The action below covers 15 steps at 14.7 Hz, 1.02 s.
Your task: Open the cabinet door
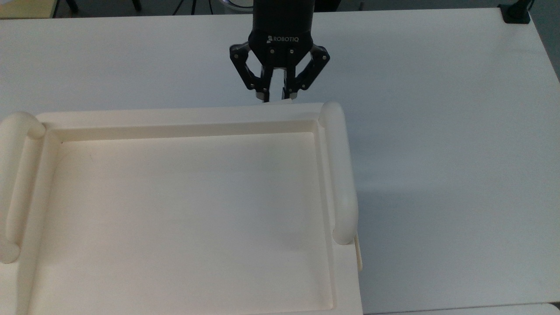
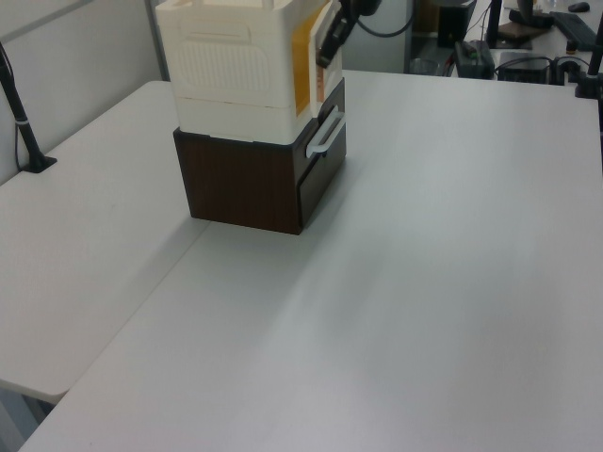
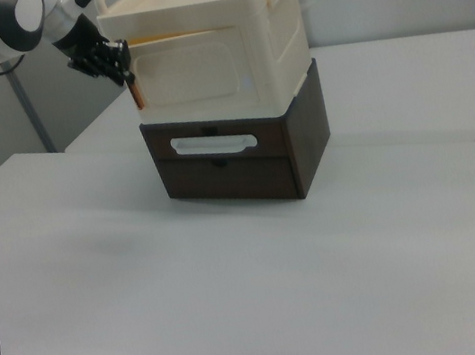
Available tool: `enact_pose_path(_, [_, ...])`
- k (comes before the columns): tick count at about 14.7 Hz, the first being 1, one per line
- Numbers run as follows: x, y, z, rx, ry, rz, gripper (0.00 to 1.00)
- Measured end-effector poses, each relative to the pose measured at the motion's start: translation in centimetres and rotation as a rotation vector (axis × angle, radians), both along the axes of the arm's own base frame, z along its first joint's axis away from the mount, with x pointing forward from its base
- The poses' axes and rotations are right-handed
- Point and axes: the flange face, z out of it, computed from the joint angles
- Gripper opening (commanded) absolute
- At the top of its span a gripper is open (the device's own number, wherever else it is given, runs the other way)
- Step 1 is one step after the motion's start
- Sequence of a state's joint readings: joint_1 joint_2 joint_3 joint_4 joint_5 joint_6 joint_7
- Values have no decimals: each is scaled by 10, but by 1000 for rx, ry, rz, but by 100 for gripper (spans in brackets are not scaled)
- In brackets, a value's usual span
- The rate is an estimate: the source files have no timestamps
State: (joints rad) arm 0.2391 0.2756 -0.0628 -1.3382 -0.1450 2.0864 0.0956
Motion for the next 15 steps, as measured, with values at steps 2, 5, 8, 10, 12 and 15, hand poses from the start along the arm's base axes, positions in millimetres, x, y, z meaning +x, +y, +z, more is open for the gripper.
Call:
enact_pose_path(2, [-10,-17,-7,-12,113,-29,100])
enact_pose_path(5, [-28,-41,2,-15,213,-71,100])
enact_pose_path(8, [-47,-59,39,8,181,-66,100])
enact_pose_path(10, [-53,-59,70,48,90,-54,100])
enact_pose_path(12, [-46,-51,87,76,-37,-31,100])
enact_pose_path(15, [-20,-29,78,100,-185,14,100])
